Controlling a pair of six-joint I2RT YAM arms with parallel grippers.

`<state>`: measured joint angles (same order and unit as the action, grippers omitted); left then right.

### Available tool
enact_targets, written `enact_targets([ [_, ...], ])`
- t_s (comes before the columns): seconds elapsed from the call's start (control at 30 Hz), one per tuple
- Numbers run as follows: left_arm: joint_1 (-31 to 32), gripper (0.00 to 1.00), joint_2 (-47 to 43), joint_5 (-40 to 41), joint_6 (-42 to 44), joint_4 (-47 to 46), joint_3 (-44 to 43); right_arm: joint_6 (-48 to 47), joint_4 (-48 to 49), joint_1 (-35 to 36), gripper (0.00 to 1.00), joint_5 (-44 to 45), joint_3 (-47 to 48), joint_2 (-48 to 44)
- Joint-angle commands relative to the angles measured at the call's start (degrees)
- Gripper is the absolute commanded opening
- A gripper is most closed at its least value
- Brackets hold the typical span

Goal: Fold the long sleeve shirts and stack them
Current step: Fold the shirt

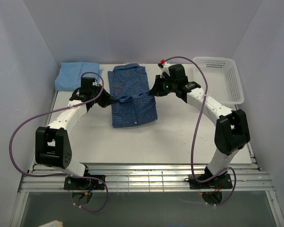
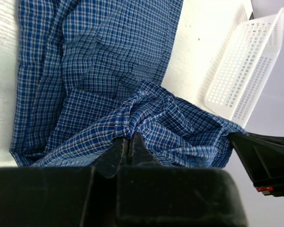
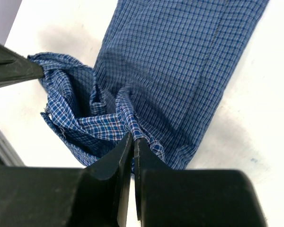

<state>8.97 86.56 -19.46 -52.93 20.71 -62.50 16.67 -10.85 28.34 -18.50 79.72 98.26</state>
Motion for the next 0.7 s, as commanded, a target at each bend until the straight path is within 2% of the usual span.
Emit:
enact_targets([
  [0.0, -0.6, 0.00, 1.6, 1.7, 1.2, -3.8, -3.7, -2.6, 2.6, -2.2, 0.08, -2.2, 5.1, 3.2],
  [0.27, -1.4, 0.00, 7.9, 5.7, 1.7, -3.9, -8.0, -5.5, 3.8, -3.2, 0.08, -1.9, 12.5, 12.7],
  [0.67, -2.0, 0.00, 11.7, 11.2, 1.4, -3.6, -5.6, -5.9, 4.0, -3.4, 0.08, -7.0, 20.2, 23.4],
])
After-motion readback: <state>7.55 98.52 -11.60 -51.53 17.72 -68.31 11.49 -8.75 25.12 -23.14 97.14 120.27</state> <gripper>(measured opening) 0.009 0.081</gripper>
